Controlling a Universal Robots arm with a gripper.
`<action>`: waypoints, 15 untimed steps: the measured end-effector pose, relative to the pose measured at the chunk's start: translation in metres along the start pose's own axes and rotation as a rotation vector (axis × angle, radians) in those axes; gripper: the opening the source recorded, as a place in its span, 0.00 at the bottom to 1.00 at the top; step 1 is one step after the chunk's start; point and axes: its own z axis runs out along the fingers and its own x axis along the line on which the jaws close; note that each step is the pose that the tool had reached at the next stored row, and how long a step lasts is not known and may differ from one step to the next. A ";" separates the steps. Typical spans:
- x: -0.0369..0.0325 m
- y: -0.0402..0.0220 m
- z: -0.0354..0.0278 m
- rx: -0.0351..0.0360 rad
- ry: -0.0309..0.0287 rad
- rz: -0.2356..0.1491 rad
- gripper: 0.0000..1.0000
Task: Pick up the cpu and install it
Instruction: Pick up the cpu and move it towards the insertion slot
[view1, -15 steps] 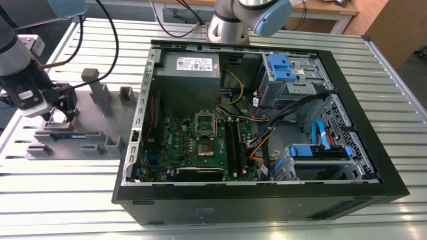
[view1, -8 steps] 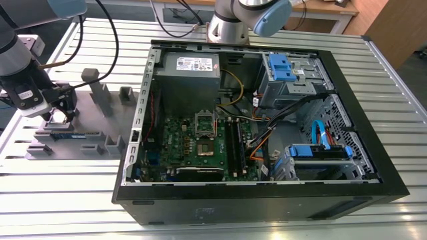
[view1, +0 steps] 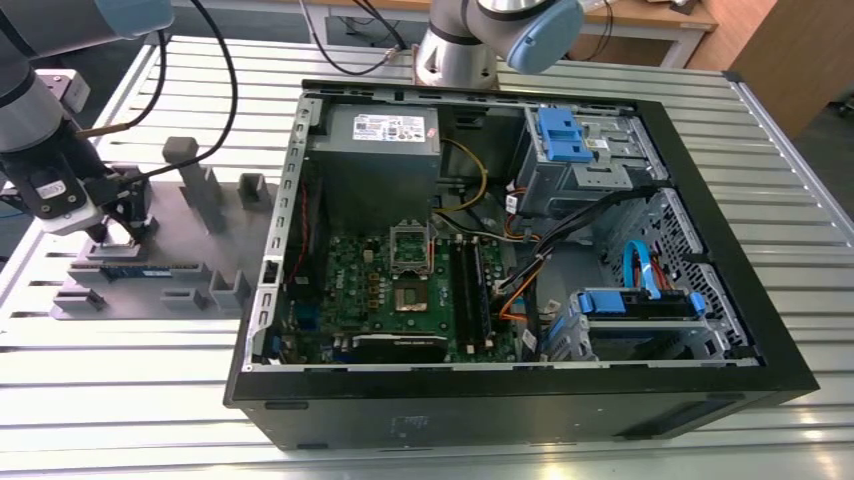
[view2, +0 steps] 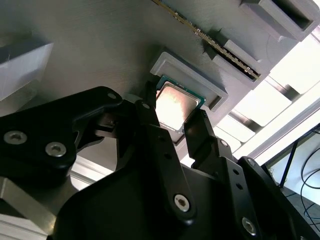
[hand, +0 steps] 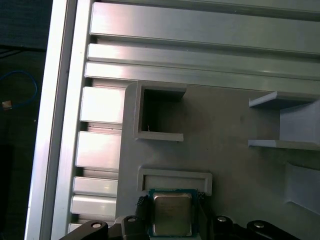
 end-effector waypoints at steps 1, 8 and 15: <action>0.0000 0.0000 0.0000 0.0000 0.0001 0.000 0.47; 0.0000 0.0001 -0.0012 0.0001 0.0000 0.000 0.47; -0.0001 0.0002 -0.0029 0.0001 0.0000 0.000 0.47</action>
